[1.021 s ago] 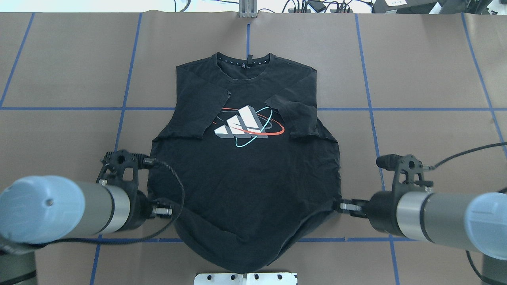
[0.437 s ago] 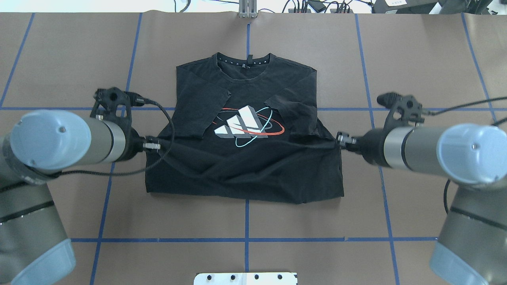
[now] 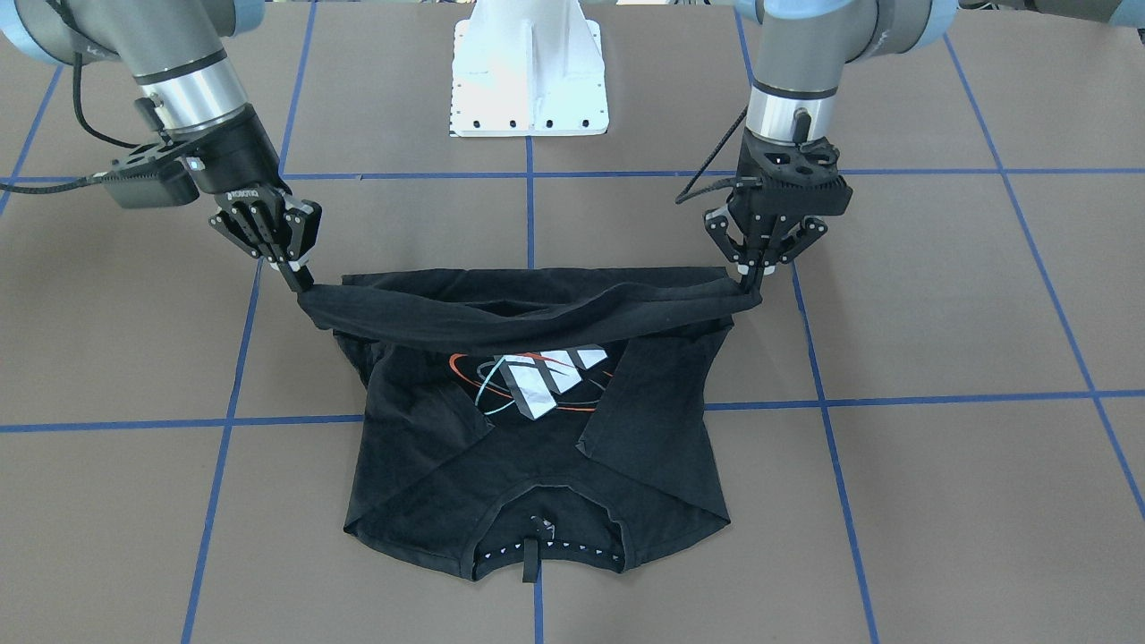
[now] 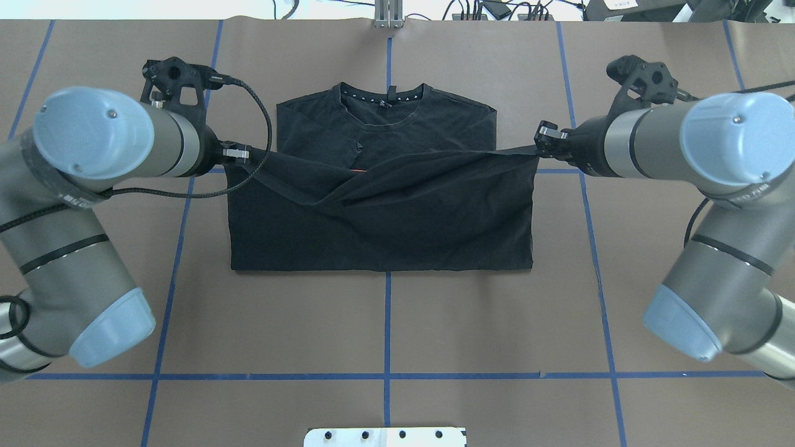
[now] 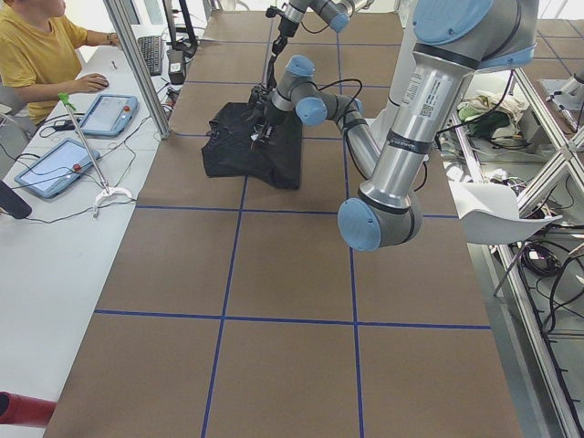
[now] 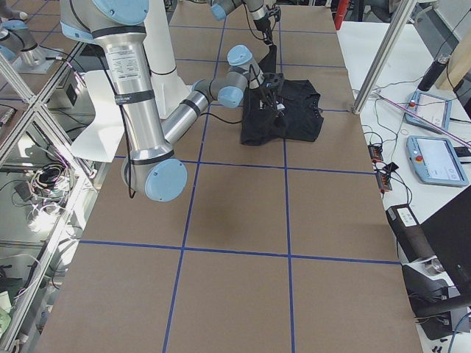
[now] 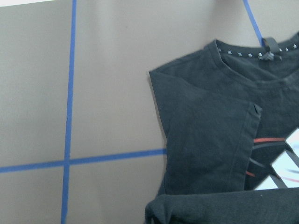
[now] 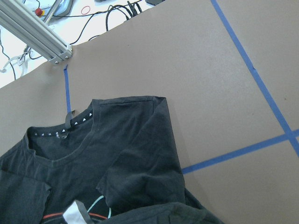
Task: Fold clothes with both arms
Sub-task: 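Lift the hem with both grippers and fold it toward the collar, then lay the held hem down at the collar with both grippers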
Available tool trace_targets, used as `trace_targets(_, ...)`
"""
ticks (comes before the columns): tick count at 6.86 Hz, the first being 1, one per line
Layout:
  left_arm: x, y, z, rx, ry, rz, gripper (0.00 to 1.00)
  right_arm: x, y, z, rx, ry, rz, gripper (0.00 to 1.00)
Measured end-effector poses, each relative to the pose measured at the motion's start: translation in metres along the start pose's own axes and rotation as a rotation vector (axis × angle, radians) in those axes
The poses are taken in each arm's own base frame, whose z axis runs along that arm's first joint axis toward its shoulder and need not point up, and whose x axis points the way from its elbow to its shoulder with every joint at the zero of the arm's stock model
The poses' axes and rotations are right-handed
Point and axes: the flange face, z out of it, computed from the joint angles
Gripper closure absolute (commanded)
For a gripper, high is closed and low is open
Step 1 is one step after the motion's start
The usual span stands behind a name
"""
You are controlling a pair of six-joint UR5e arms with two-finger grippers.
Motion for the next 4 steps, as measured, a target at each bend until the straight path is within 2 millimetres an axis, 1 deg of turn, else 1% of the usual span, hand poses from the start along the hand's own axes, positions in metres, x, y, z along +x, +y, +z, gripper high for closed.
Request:
trace_targets(1, -0.008, -0.019, 0.013, 0.023, -0.013, 0.002, 1.0, -0.007, -0.018, 0.013, 0.02, 0.013, 0.009, 1.0)
trace_targets(2, -0.012, -0.042, 0.03, 0.045, -0.025, 0.0, 1.0, -0.009, -0.037, 0.023, 0.041, 0.028, 0.016, 1.0)
trace_targets(3, -0.012, -0.062, 0.051, 0.064, -0.028, -0.002, 1.0, -0.01, -0.052, 0.032, 0.058, 0.044, 0.018, 1.0)
trace_targets(4, -0.012, -0.075, 0.076, 0.078, -0.023, 0.001, 1.0, -0.012, -0.063, 0.041, 0.068, 0.059, 0.017, 1.0)
